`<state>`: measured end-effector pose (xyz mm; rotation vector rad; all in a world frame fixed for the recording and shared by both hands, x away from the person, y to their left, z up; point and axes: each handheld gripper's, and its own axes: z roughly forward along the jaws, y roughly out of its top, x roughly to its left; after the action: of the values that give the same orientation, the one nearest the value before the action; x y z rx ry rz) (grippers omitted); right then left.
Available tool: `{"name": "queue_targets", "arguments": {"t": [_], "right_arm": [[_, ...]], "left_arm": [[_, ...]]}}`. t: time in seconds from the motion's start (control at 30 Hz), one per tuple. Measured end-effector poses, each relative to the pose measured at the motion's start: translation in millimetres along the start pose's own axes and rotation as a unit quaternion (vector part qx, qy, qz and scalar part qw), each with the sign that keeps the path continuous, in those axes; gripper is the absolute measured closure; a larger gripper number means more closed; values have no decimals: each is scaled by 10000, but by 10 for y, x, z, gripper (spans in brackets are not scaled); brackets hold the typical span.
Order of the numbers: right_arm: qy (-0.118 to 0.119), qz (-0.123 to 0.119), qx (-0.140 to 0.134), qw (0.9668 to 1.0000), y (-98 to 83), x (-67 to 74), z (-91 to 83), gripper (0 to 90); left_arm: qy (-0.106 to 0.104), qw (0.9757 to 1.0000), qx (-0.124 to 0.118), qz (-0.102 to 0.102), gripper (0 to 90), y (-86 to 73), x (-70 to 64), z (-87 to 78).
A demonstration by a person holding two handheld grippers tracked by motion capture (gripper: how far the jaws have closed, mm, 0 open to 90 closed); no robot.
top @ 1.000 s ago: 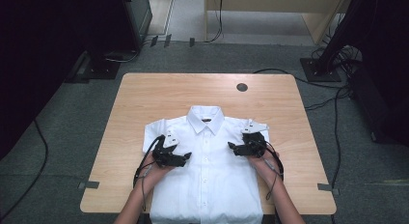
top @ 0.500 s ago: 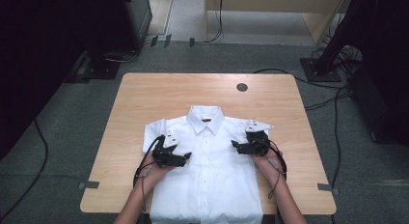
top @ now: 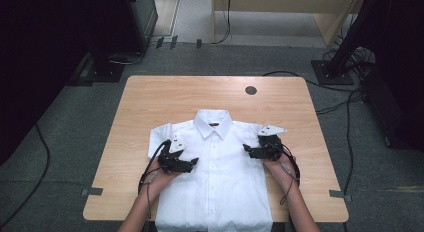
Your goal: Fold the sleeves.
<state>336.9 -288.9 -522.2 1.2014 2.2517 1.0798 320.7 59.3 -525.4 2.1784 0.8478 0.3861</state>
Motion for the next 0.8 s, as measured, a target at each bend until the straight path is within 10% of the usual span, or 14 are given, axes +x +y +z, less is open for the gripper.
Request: {"name": "queue_targets", "arguments": {"t": [0.8], "right_arm": [[-218, 71, -2, 9997, -52, -167, -59, 271]], "left_arm": [[1, 10000, -3, -4, 199, 0, 0, 0]]}}
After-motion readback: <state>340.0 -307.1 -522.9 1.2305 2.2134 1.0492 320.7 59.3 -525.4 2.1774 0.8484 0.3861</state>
